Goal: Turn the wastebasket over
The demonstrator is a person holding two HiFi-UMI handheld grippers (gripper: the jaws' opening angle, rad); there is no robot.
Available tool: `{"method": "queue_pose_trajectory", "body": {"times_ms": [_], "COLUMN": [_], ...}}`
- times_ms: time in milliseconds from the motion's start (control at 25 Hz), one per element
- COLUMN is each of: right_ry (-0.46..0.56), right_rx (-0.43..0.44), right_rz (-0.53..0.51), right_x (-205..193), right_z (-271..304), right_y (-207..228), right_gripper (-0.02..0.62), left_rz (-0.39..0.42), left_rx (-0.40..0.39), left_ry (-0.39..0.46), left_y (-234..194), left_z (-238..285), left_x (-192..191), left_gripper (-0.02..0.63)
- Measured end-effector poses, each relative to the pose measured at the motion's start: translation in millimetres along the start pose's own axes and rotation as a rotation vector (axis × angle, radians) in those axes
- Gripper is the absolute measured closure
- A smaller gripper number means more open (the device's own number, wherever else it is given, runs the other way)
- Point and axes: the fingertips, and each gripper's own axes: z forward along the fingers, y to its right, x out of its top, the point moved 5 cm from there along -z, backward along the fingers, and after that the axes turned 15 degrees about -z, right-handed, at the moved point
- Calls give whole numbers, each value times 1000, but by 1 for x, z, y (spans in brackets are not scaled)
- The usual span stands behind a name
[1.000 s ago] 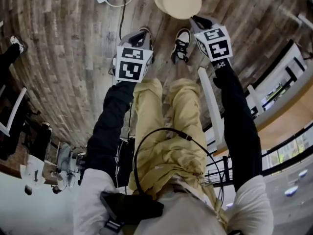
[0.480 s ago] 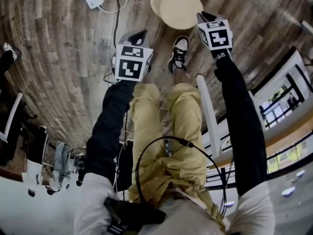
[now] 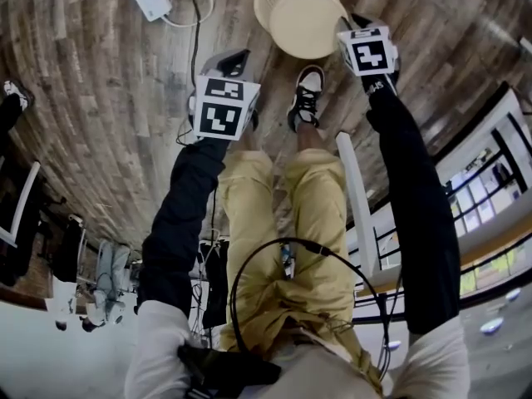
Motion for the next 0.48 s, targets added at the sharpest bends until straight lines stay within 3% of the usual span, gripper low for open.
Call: {"method": "queue_pose_trajectory", "body": {"times_ms": [200, 480], "right_ry": [2, 41], "right_rx": [37, 176], "right_rz": [-9, 71], "right_x": [0, -3], "right_z": [8, 7], "right_y": [2, 11], "right_gripper": [506, 520], "left_rz": [-3, -27], "left_rx": [0, 8], "left_ry": [0, -10], "left_y": [-2, 1], "left_z": [6, 10], "left_x": [2, -1], "left_gripper": [604, 604]}}
